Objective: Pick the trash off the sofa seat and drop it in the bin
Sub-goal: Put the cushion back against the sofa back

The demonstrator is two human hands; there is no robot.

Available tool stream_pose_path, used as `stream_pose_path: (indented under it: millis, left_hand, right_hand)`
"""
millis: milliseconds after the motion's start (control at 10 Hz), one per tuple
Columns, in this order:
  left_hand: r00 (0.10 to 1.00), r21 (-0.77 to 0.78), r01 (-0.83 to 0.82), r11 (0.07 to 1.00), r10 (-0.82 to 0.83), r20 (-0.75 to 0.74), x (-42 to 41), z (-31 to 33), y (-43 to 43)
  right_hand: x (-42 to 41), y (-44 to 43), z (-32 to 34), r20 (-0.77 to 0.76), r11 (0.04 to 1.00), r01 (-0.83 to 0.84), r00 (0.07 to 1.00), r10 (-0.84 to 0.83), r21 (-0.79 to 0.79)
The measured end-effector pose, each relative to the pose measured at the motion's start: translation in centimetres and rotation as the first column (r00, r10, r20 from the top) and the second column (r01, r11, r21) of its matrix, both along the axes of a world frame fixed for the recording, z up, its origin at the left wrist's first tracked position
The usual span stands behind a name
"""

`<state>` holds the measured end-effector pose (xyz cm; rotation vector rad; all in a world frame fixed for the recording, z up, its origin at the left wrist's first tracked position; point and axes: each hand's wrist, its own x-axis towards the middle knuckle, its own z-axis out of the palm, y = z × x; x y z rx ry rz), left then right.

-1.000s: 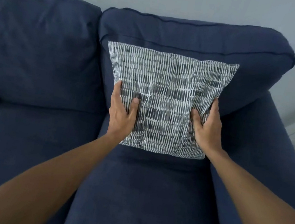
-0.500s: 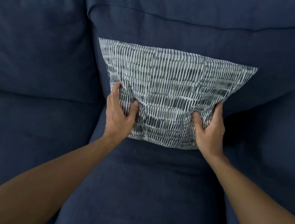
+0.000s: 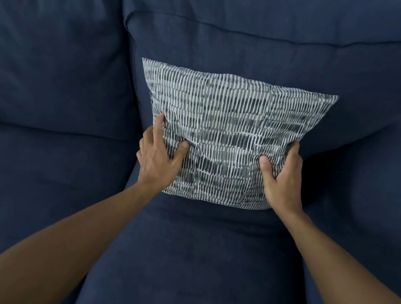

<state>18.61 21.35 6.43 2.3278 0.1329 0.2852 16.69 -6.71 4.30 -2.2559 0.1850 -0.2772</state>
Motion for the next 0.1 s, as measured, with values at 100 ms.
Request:
stream_pose_path:
  millis: [100]
  left_hand:
    - [1.000,0.102,-0.008,0.995,0.008,-0.004,-0.12,1.81,0.83]
  right_hand:
    - [-0.58,-0.34,2.02,-0.078,0.998,-0.012,0.997,0.007,-0.056]
